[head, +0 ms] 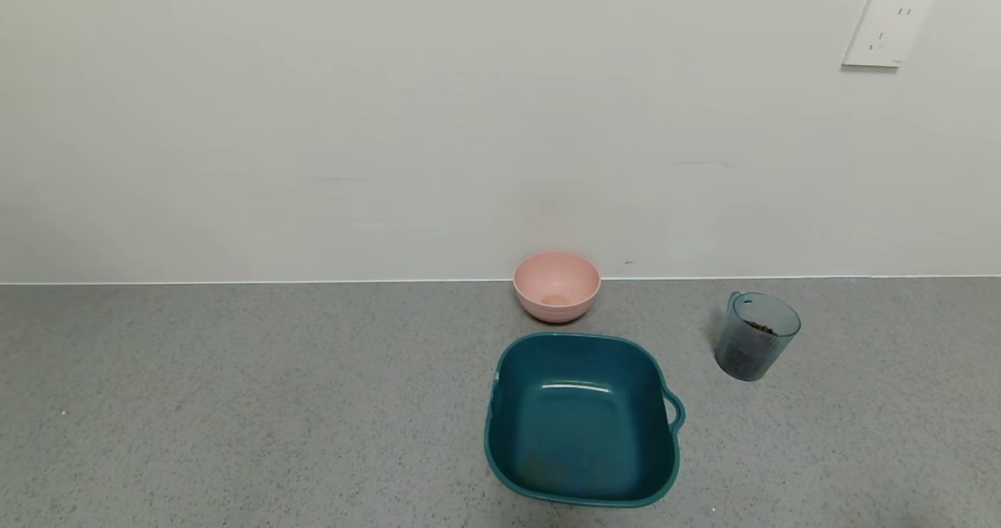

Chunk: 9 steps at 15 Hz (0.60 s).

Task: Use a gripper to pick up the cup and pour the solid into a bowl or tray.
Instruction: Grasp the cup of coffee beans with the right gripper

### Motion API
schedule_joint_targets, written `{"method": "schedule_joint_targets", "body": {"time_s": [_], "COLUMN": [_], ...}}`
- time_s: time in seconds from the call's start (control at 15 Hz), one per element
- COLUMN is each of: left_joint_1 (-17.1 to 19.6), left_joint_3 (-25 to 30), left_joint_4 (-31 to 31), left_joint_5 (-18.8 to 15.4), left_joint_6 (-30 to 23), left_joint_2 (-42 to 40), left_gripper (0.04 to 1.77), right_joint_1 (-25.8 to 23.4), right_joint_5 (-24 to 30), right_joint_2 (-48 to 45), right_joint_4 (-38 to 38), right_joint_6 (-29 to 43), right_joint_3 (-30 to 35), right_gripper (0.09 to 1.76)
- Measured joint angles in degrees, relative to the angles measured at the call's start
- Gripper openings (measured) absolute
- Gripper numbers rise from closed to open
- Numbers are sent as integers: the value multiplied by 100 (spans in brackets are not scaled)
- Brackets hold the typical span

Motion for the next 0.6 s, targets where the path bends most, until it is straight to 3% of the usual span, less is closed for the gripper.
{"method": "schedule_joint_targets", "body": {"time_s": [0.27,0.6], "left_joint_1": [0,0], "left_joint_3": [0,0], "left_joint_4": [0,0], "left_joint_5": [0,0], "left_joint_6": [0,0], "left_joint_2": [0,0], "left_gripper": [176,176], "right_joint_1": [100,141], "right_joint_5": [171,215], "right_joint_2": [1670,3853], "right_joint_4": [-475,-2206], "right_joint_6": [2,52], "right_joint_3": [-132,199], "right_gripper": [176,176]}}
